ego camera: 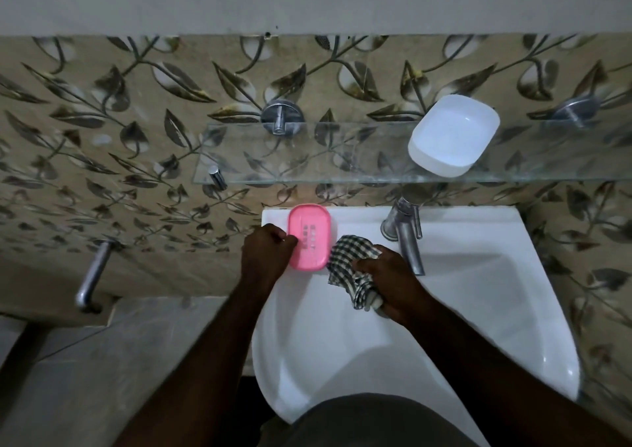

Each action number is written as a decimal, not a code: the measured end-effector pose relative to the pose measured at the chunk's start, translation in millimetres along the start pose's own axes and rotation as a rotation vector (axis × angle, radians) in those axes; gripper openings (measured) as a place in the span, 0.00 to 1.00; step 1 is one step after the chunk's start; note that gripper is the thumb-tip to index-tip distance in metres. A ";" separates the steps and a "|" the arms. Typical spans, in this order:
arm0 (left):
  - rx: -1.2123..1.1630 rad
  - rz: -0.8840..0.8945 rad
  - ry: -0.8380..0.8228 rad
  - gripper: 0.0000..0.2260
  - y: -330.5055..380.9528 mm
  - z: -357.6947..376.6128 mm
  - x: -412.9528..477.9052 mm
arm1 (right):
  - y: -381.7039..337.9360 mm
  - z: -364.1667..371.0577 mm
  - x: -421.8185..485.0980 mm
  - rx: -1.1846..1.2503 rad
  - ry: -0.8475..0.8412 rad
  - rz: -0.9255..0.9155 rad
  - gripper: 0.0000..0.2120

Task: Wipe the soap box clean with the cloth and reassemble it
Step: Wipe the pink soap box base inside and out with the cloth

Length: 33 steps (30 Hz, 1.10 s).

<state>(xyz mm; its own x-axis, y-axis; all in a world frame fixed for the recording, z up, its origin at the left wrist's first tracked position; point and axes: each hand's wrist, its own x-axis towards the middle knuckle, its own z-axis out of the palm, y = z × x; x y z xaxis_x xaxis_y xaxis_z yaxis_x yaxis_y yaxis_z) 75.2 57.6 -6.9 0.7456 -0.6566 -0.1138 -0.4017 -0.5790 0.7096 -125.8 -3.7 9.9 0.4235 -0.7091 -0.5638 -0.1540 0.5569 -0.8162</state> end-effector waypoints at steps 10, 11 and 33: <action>-0.404 0.206 -0.130 0.12 39.5 -10.8 -64.8 | -9.5 -12.2 -15.6 -0.027 -0.033 -0.138 0.11; -0.508 0.165 -0.158 0.11 41.7 -13.2 -64.7 | -12.4 -13.8 -17.8 -0.018 -0.057 -0.130 0.11; -1.623 -0.417 -0.816 0.34 34.4 -14.7 -66.0 | -63.3 -28.9 -71.0 -0.197 -0.182 -0.267 0.12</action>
<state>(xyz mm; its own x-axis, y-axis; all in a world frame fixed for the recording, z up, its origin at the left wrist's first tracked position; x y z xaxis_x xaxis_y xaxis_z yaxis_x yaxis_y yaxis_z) 20.0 88.1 35.3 0.0456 -0.9365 -0.3476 0.9189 -0.0971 0.3823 -172.0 -1.2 97.9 0.6210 -0.7196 -0.3106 -0.1778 0.2566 -0.9500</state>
